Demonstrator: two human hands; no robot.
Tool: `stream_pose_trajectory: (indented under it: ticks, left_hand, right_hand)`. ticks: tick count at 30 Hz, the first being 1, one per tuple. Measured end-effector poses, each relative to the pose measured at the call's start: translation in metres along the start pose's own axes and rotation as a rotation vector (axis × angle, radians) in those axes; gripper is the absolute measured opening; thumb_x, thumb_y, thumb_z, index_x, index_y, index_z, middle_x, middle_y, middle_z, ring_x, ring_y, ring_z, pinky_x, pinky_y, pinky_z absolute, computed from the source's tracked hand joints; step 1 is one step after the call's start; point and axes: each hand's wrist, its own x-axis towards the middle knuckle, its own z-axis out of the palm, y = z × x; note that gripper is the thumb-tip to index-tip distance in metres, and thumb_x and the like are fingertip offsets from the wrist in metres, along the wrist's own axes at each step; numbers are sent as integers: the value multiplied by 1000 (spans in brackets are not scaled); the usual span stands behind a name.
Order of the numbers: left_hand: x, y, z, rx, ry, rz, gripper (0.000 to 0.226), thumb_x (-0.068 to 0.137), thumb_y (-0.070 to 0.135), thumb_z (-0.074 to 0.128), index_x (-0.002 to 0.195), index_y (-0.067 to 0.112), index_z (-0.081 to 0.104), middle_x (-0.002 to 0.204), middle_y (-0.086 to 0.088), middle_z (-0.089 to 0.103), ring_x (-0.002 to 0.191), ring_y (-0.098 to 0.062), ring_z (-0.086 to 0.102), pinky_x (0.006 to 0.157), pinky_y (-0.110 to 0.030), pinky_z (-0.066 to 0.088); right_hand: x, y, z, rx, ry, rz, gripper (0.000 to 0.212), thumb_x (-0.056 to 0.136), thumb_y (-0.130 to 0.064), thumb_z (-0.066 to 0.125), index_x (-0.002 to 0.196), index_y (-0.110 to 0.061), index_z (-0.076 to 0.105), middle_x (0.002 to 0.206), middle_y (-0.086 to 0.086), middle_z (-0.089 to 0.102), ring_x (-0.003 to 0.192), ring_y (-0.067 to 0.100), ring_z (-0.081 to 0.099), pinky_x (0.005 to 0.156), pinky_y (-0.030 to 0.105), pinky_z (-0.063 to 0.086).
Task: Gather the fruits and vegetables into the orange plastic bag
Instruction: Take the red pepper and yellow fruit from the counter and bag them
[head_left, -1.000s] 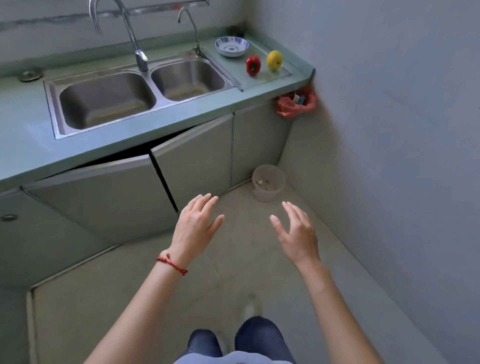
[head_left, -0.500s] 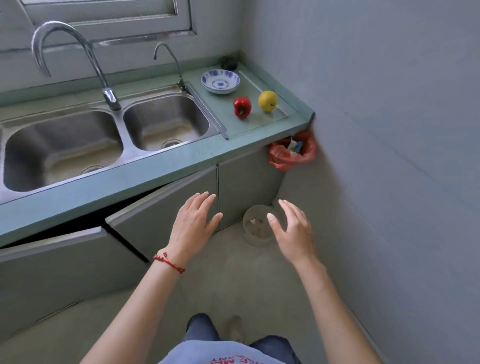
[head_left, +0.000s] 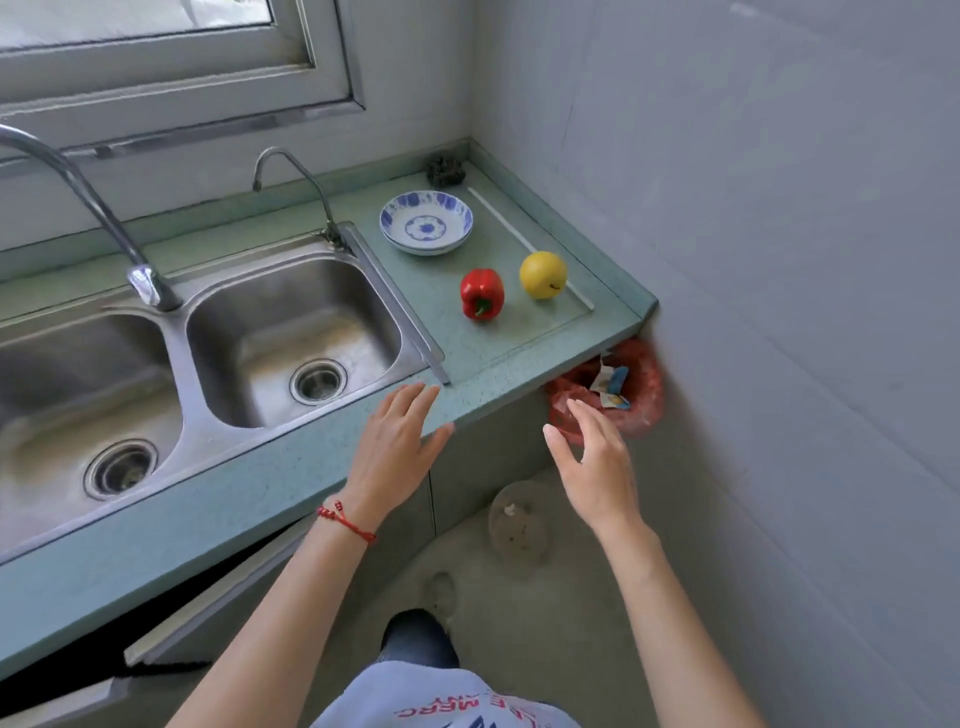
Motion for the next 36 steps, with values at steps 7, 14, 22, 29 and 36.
stream_pose_trajectory:
  ticks: [7, 14, 22, 29, 36]
  left_hand:
    - [96, -20, 1, 18, -70, 28, 50, 90, 36, 49, 130, 7, 45, 134, -13, 50, 125, -30, 43, 103, -41, 36]
    - [146, -22, 17, -30, -122, -12, 51, 91, 35, 47, 135, 10, 38, 140, -11, 44, 131, -27, 36, 108, -39, 30]
    - [199, -14, 34, -240, -107, -199, 51, 91, 32, 50, 135, 11, 38, 139, -11, 45, 130, -25, 38, 107, -37, 30]
    - [244, -10, 59, -535, -70, -524, 71, 81, 42, 62, 139, 14, 32, 144, -9, 39, 130, -24, 39, 106, -48, 35]
    - [276, -8, 83, -598, -74, -709, 83, 73, 44, 70, 139, 11, 31, 134, -12, 49, 116, -29, 50, 98, -42, 44]
  right_hand:
    - [83, -7, 12, 21, 14, 72, 50, 92, -37, 48, 134, -11, 42, 141, 5, 44, 133, 16, 35, 110, 31, 27]
    - [130, 0, 17, 42, -30, 121, 50, 92, -34, 48, 135, -10, 40, 142, 7, 42, 135, 17, 32, 109, 31, 27]
    - [188, 19, 22, 59, -72, 104, 51, 91, -36, 49, 135, -10, 41, 142, 9, 43, 134, 19, 34, 110, 33, 27]
    - [234, 32, 27, 77, -74, 93, 51, 91, -36, 49, 136, -13, 40, 142, 7, 43, 133, 19, 35, 109, 35, 29]
    - [270, 38, 34, 76, -57, 94, 52, 91, -36, 50, 137, -14, 38, 143, 7, 41, 133, 19, 34, 107, 33, 30]
